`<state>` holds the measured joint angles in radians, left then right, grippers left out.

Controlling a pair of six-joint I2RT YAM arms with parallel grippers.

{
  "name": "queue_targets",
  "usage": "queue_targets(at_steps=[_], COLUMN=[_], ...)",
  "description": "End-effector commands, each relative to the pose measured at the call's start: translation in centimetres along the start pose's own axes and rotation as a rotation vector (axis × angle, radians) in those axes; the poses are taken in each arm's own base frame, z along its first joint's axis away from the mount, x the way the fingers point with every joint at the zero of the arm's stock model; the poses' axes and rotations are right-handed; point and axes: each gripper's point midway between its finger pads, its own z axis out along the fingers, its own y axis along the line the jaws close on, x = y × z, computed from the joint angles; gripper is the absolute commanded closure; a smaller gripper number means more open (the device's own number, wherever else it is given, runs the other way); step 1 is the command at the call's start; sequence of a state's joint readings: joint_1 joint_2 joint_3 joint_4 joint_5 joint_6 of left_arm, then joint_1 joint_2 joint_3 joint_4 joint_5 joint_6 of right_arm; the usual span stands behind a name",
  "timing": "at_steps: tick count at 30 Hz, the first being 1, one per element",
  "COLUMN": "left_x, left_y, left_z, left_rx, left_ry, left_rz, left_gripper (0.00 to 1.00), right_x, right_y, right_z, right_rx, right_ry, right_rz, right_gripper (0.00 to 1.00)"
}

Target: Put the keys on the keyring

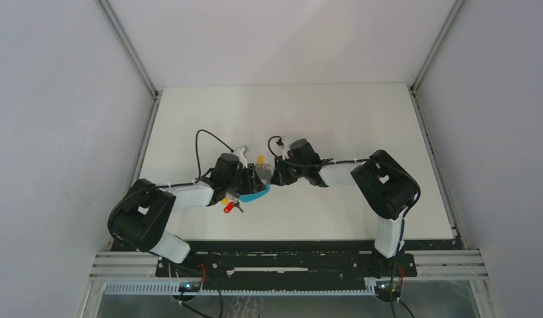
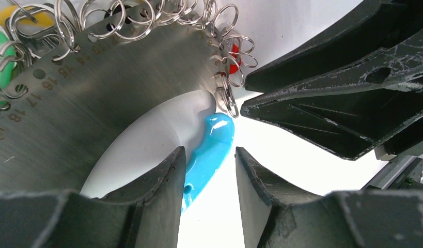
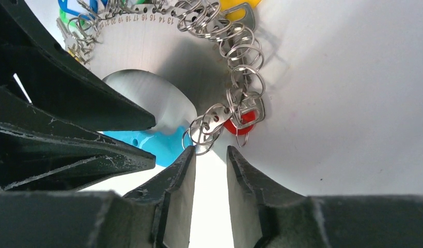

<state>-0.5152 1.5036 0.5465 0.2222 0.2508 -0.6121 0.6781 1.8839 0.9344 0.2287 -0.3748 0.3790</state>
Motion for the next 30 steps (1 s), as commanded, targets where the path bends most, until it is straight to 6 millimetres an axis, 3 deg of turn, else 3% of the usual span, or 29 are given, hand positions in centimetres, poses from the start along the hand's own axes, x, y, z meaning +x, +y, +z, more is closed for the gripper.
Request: queue_targets(at_steps=[1, 10, 22, 30], left_x=[-0.4, -1.5, -1.4, -1.1], left_y=[-0.7, 1.0, 1.8, 2.1], left_z=[0.1, -1.7, -1.9, -1.9], left_rx=[0.022, -0.073, -0.097, -0.103], left_ry=[-0.015, -0.108, -0.117, -0.107], left_rz=[-0.002, -0.009, -0.033, -0.037], left_gripper=[0.55, 0.56, 0.57, 0.57], right_x=[-1.4, -3.2, -3.5, -2.6], right_y=[0.8, 3.2, 2.6, 2.5], right_z=[0.1, -1.8, -0.5, 0.9], right_rx=[0.017, 0.129, 0.364, 0.368], right_ry=[-0.019, -0.044, -0.010, 0.037], right_rz=[-0.057, -0.289, -0.399, -0.417], right_gripper=[0.69, 0.67, 0.71, 0.72])
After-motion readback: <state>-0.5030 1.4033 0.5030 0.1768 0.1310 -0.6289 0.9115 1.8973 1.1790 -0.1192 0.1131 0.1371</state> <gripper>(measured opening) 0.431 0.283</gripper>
